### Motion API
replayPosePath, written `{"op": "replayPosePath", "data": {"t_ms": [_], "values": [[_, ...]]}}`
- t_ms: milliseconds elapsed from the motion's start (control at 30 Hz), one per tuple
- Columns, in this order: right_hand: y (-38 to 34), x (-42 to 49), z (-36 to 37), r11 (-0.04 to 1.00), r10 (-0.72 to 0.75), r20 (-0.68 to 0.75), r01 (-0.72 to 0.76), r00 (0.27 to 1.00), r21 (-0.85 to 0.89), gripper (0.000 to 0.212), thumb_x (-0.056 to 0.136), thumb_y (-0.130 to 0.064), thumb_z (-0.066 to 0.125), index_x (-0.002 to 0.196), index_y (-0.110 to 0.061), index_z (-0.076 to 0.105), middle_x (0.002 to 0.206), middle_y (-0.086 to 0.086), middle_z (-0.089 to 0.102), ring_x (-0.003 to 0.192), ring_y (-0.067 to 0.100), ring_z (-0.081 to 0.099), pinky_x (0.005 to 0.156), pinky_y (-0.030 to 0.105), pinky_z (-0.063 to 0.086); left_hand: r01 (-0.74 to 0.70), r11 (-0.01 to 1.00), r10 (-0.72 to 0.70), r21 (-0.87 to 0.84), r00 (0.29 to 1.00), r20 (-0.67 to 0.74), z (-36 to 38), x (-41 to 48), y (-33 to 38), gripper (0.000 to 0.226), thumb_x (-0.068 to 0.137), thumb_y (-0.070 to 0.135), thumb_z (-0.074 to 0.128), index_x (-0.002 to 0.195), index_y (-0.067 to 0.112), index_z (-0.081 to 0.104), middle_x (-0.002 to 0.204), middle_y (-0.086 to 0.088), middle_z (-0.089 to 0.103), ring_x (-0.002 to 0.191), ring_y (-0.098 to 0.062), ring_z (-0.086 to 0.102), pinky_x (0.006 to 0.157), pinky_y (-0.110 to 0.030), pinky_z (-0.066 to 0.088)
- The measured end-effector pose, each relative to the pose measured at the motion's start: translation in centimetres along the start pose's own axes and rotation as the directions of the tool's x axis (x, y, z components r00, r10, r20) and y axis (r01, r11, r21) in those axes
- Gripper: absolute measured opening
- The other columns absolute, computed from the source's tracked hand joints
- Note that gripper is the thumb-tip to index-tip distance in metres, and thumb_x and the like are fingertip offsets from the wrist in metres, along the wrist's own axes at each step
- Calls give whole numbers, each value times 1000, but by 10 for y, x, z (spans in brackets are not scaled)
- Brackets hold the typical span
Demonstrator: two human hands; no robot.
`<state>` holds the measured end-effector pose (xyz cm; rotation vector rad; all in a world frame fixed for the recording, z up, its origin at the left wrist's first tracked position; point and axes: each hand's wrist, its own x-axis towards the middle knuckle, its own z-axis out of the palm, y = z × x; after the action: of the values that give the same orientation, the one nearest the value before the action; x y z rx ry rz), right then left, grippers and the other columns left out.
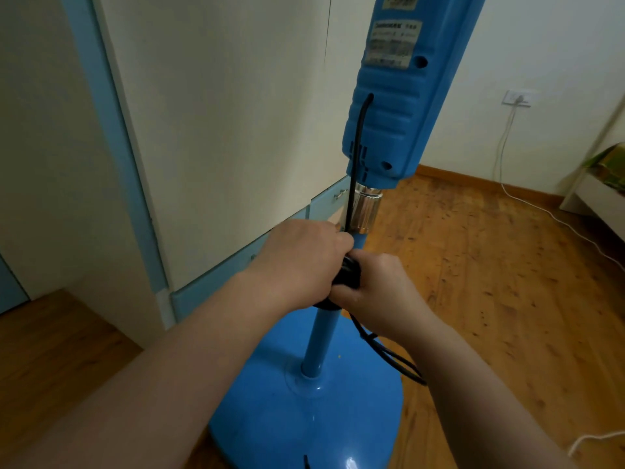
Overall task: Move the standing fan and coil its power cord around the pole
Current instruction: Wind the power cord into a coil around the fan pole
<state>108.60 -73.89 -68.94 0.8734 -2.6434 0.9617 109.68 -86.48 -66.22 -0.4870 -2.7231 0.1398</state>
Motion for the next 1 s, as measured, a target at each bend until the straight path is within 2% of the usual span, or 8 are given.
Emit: {"op": "replayPosePath", "data": {"t_ms": [133, 233, 333, 467, 633, 733, 833, 1000], "values": [[5, 0, 4, 963, 165, -55, -149, 985, 224, 12, 69, -11, 70, 73, -14, 59, 62, 0, 56, 52, 10, 48, 45, 18, 37, 80, 994, -83, -71, 996, -44, 1, 0, -5, 20, 77, 22, 56, 78, 25, 36, 66, 7, 29, 66, -17, 39, 56, -30, 28], [9, -1, 0, 813, 277, 14, -242, 961, 530, 24, 65, -9, 75, 80, -24, 64, 69, 2, 62, 55, 6, 53, 50, 19, 42, 174, 941, -212, -290, 972, -105, 0, -2, -13, 17, 71, 17, 58, 73, 22, 42, 60, 9, 34, 64, -19, 42, 55, -29, 29], [12, -2, -3, 732, 249, 84, -244, 965, 636, 28, 66, -8, 76, 90, -18, 66, 75, 11, 62, 58, 9, 56, 55, 21, 44, 207, 829, -329, -520, 932, -154, -2, -2, -13, 16, 65, 12, 60, 64, 20, 46, 56, 7, 43, 59, -22, 48, 49, -29, 30], [9, -2, 2, 666, 202, 130, -233, 971, 709, 30, 67, -16, 78, 95, -15, 67, 80, -6, 70, 75, 4, 66, 64, 13, 49, 224, 476, -611, -850, 780, -136, -8, 3, -9, 25, 62, 6, 67, 59, 25, 51, 57, 8, 55, 57, -14, 54, 50, -27, 40], [-1, -7, 21, 506, 192, 206, -277, 960, 817, 25, 73, -33, 64, 97, -28, 68, 99, -4, 72, 91, 13, 68, 77, 32, 56, 190, -34, -726, -981, 670, 155, -7, 6, -3, 25, 61, -6, 60, 57, 18, 52, 46, 6, 46, 46, -14, 42, 49, -28, 36], [-8, -8, 27, 600, 326, -31, -181, 945, 780, 22, 69, -51, 67, 80, -31, 63, 68, -10, 63, 61, 9, 59, 49, 19, 45, 247, 38, -722, -968, 677, 144, -7, 4, -7, 22, 62, -3, 62, 58, 16, 53, 51, 2, 48, 47, -14, 44, 48, -26, 36], [-2, -6, 25, 719, 369, -285, -77, 885, 691, 50, 60, -70, 58, 83, -26, 57, 54, -10, 46, 46, 3, 40, 42, 18, 33, 311, 194, -728, -930, 681, 76, -9, 2, -17, 20, 61, 2, 65, 60, 19, 55, 54, 5, 51, 48, -8, 47, 44, -21, 36], [5, -4, 23, 796, 242, -374, 37, 895, 604, 39, 73, -67, 45, 73, -31, 57, 49, -14, 47, 46, 1, 38, 45, 18, 31, 332, -21, -677, -943, 689, 258, -6, -1, -24, 26, 57, -9, 59, 54, 13, 45, 48, 3, 39, 35, -9, 35, 37, -17, 29]]}}
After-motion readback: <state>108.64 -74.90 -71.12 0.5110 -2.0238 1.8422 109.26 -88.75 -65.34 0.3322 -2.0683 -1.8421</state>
